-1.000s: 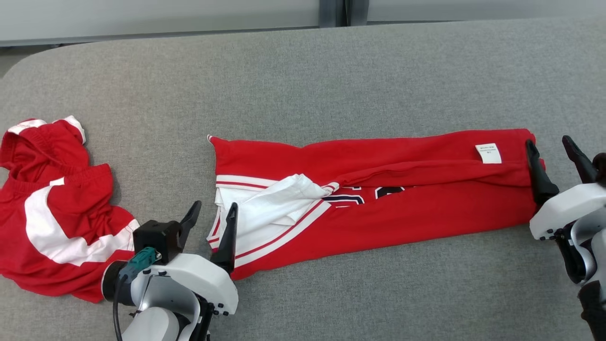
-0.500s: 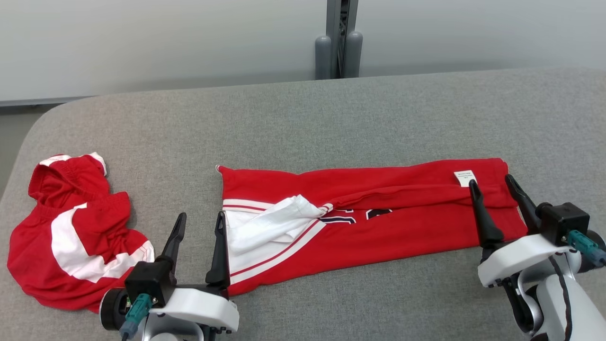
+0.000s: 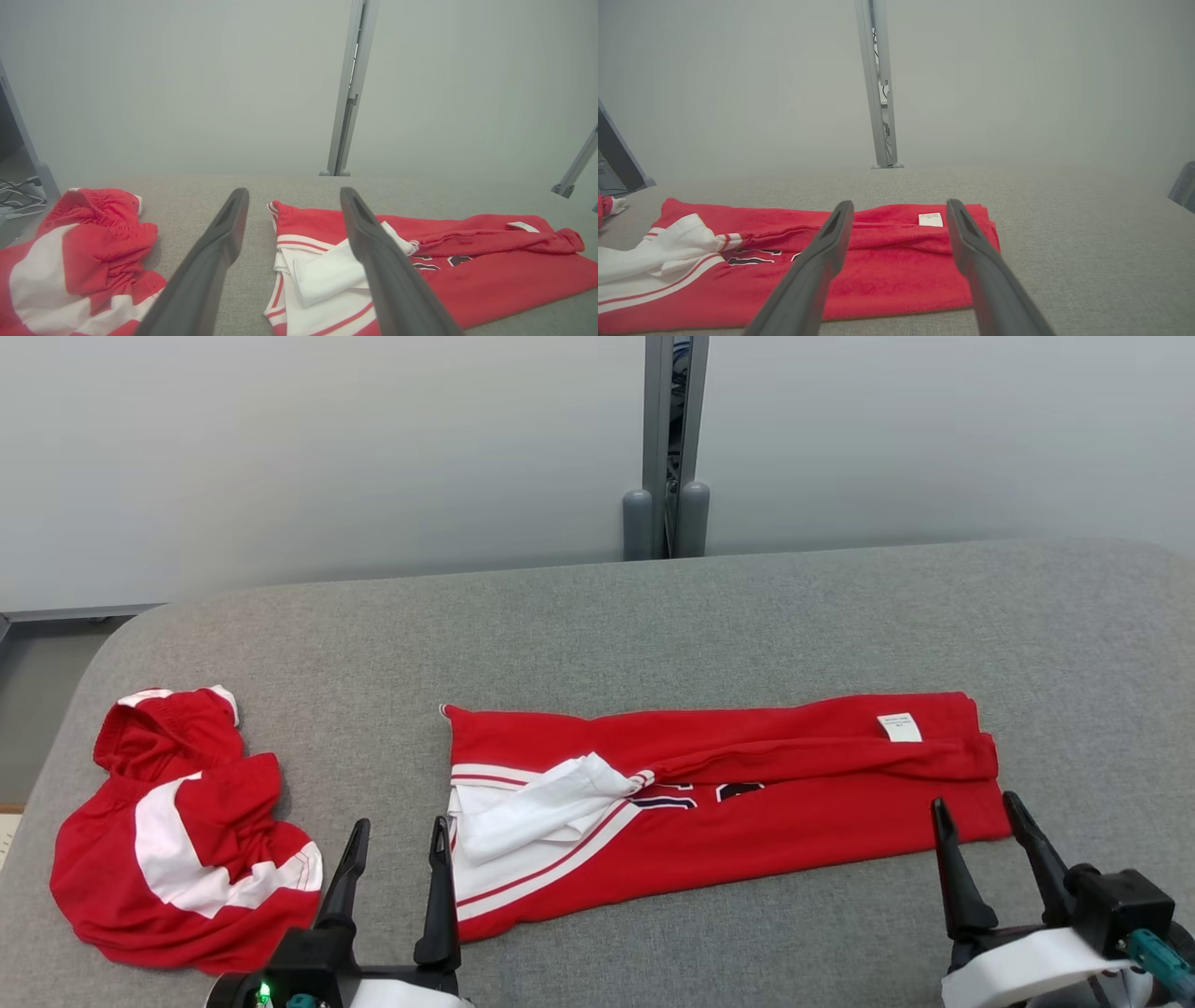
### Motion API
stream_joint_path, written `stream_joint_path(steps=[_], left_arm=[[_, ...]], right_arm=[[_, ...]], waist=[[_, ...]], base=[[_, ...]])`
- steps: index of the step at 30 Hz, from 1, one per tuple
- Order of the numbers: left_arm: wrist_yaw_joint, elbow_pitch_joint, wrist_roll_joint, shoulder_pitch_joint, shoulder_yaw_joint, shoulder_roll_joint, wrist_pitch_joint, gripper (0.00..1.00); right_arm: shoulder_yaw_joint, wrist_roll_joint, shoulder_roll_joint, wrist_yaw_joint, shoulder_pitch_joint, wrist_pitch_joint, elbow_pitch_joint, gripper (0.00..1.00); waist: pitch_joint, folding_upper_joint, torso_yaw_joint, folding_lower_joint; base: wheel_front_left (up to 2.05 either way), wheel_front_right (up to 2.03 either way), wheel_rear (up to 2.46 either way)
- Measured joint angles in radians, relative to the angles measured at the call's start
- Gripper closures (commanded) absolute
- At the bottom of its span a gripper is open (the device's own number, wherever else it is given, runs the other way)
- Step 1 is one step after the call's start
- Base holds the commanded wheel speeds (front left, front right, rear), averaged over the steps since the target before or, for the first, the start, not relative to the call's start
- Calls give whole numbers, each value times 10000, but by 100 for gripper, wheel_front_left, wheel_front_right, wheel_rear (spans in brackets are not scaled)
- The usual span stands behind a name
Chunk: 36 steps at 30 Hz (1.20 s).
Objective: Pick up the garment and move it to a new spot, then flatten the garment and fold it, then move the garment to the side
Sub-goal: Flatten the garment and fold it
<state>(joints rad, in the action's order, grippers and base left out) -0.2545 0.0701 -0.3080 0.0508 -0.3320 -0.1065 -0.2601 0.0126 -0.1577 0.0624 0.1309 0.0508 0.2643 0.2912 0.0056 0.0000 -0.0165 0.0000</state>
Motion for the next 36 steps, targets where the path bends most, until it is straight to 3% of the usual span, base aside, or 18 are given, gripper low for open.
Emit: stream_joint_path(steps=[15, 36], left_arm=[[581, 111, 786, 644, 510, 506, 0, 0], [761, 226, 949, 692, 571, 569, 0, 0]], right_arm=[[-12, -280, -127, 0, -661, 0, -100, 0], [-56, -533, -136, 0, -596, 0, 219, 0]], waist=[[-375, 0, -18, 0], [-306, 0, 35, 0]], base=[[0, 0, 0], [0, 0, 0]])
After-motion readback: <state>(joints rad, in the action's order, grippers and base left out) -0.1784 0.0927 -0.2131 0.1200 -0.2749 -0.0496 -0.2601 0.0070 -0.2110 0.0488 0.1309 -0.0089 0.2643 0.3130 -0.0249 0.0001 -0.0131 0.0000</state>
